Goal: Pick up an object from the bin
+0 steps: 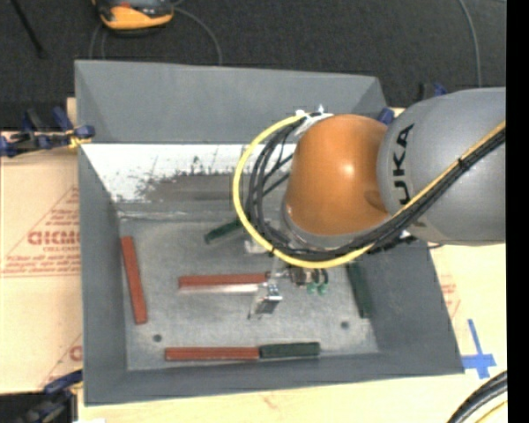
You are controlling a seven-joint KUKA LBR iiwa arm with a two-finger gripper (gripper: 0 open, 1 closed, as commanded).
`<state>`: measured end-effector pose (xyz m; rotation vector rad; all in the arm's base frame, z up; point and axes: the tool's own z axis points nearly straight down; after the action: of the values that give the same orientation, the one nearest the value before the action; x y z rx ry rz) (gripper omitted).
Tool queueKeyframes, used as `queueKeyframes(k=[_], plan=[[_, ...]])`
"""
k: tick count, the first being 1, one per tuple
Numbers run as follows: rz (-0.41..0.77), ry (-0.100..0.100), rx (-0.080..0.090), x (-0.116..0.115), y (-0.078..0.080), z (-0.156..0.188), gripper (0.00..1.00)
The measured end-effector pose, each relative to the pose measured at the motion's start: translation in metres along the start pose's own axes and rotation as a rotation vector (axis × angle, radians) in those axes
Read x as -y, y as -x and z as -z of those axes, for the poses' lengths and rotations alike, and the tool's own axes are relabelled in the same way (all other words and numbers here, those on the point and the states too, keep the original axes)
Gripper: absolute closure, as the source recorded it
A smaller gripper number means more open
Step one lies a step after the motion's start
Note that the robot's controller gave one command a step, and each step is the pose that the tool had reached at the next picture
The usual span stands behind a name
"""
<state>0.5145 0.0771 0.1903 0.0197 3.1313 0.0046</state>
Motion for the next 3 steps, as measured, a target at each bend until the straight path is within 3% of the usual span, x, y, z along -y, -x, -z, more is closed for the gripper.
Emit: queueKeyframes(k=[1,2,3], plan=[[-0.166,-0.002,-0.006,0.008,0.004,-0.043,0.00],[-0.188,0.001,-0.009,-0.007,0.051,-0.111,1.00],[-0.189,0.001,-0.009,-0.008,0.051,-0.111,1.00]])
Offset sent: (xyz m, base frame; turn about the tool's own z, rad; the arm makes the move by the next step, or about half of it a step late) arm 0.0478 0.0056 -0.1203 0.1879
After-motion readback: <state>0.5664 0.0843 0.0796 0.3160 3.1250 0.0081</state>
